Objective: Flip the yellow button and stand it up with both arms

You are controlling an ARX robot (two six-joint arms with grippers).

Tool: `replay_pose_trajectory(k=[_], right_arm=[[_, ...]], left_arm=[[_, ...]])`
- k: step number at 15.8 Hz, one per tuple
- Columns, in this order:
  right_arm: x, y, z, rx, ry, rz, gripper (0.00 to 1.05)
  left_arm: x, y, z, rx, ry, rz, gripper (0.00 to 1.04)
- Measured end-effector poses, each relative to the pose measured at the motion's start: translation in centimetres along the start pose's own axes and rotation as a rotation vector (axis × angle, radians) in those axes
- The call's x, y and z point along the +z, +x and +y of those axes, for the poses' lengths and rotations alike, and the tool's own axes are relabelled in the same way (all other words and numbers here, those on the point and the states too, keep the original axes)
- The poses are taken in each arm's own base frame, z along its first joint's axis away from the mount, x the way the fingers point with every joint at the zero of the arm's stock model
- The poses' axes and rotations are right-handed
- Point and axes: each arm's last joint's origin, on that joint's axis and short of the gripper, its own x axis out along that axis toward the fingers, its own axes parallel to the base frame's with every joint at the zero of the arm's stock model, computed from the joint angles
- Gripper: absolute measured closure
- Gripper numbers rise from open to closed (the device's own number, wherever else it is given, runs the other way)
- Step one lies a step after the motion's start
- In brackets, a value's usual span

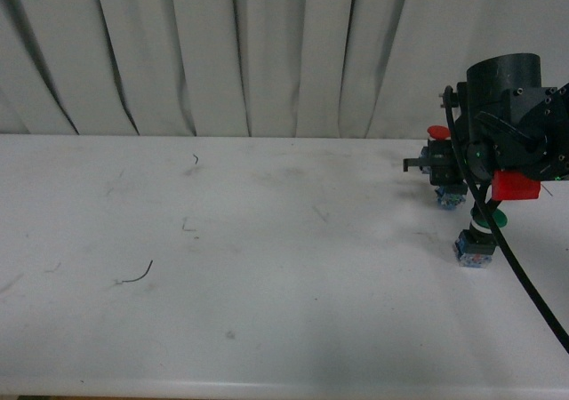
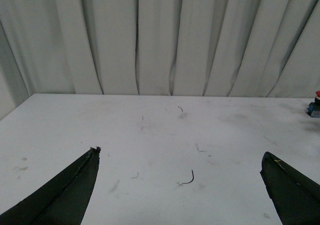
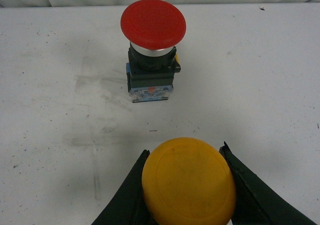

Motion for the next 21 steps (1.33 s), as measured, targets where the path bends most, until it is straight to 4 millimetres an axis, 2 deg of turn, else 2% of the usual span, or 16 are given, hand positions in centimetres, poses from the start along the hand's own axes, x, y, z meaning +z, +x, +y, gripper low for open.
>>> replay_pose_trajectory(k=[2,6,8,10,17,19,21], right_arm=[[-0.1,0.1,0.0,0.000,0.000,-0.002,0.69],[0.0,0.1,0.0,0.004,0.001,-0.003,0.19],[0.0,0.1,0.1,0.011,0.001,-0.005,0.04],[0.0,0.1,0.1,0.015,0.002,-0.010,0.07],[0.0,-0.2,0.1,0.035,0.003,-0.012,0.06],[0.6,-1.5,-0.2,0.063,0.012,-0.024,0.06],[2.8,-4.6,-1.0,0.105,0.030,-0.095,0.06]], left_arm=[[0.0,0.0,0.0,0.000,0.000,0.000,0.07],[0.0,0.0,0.0,0.000,0.000,0.000,0.07],[0.0,0.0,0.0,0.000,0.000,0.000,0.07],[0.0,0.0,0.0,0.000,0.000,0.000,0.07],[0.0,0.0,0.0,0.000,0.000,0.000,0.07],[0.0,0.0,0.0,0.000,0.000,0.000,0.07],[0.0,0.0,0.0,0.000,0.000,0.000,0.07]])
